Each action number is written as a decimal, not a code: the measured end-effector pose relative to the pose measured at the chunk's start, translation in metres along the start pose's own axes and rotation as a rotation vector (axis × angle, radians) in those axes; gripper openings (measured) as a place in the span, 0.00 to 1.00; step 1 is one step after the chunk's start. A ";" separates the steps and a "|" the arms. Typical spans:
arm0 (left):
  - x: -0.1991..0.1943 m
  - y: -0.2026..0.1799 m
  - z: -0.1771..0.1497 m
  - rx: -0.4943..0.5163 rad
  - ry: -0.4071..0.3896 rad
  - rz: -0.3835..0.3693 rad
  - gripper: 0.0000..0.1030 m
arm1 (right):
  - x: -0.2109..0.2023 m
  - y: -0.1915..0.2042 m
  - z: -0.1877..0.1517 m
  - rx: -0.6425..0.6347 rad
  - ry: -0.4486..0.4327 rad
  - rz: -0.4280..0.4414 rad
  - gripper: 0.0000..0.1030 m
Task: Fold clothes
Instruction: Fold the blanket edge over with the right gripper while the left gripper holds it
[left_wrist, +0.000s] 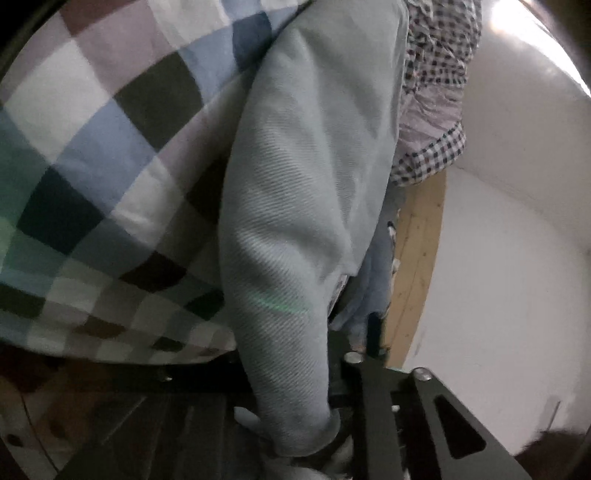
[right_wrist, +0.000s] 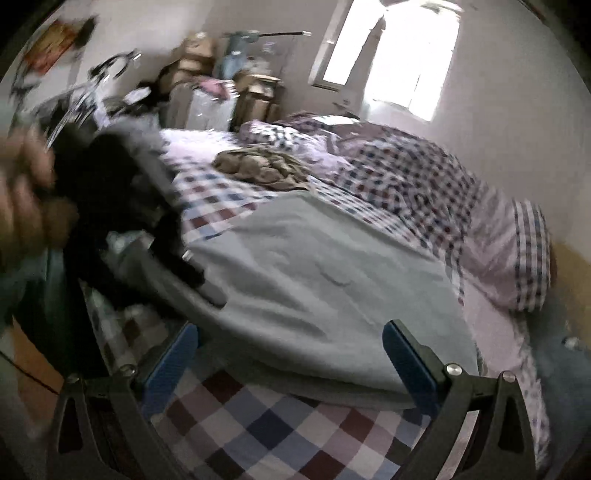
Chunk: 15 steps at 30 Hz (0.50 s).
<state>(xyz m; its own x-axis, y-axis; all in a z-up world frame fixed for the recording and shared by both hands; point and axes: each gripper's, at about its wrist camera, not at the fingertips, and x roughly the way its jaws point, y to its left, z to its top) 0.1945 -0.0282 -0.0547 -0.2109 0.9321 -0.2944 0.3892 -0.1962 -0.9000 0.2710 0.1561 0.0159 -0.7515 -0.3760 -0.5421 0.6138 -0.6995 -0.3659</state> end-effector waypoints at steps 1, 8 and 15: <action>0.000 0.001 0.001 -0.008 0.005 0.005 0.16 | 0.003 0.009 -0.001 -0.049 0.005 -0.016 0.99; -0.004 -0.012 -0.002 0.002 0.037 -0.016 0.15 | 0.039 0.041 0.000 -0.230 0.025 -0.081 0.99; -0.009 -0.028 -0.006 0.025 0.069 -0.041 0.15 | 0.073 0.045 0.019 -0.283 0.004 -0.160 0.68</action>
<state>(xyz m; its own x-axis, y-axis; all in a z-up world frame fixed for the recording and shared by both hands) 0.1907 -0.0291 -0.0249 -0.1633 0.9583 -0.2347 0.3590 -0.1638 -0.9188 0.2394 0.0862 -0.0258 -0.8431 -0.2723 -0.4638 0.5316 -0.5523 -0.6421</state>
